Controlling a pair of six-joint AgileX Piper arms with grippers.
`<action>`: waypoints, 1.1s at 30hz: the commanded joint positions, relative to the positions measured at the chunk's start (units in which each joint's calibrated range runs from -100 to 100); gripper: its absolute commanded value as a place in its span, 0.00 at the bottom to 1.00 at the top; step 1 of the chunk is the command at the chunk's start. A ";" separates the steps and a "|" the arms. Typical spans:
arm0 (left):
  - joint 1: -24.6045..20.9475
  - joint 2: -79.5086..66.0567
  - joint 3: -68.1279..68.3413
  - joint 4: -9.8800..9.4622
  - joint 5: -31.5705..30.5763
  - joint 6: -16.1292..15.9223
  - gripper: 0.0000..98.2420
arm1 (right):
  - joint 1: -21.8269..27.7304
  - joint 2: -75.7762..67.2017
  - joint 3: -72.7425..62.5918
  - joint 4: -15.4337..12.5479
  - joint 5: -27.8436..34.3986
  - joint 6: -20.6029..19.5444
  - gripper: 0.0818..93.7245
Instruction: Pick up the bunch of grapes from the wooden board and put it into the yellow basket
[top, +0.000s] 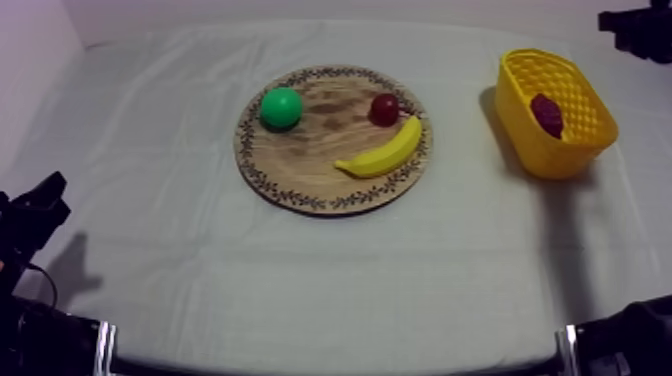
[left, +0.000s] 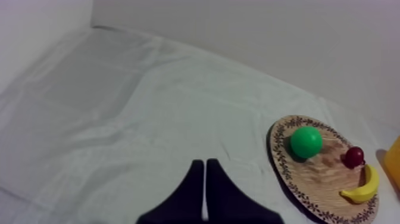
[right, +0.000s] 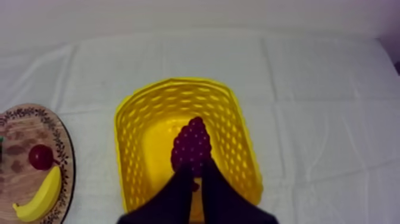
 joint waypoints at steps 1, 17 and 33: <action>-0.01 0.00 -0.04 0.01 0.00 -0.01 0.00 | 0.16 -9.15 4.61 -0.35 -1.82 0.28 0.04; -0.01 0.00 -0.04 0.01 0.00 -0.01 0.00 | -1.41 -52.02 39.47 -3.80 -4.11 4.75 0.03; -0.01 0.00 -0.04 0.01 0.00 -0.01 0.00 | -4.10 -65.92 52.10 -5.66 1.53 6.60 0.02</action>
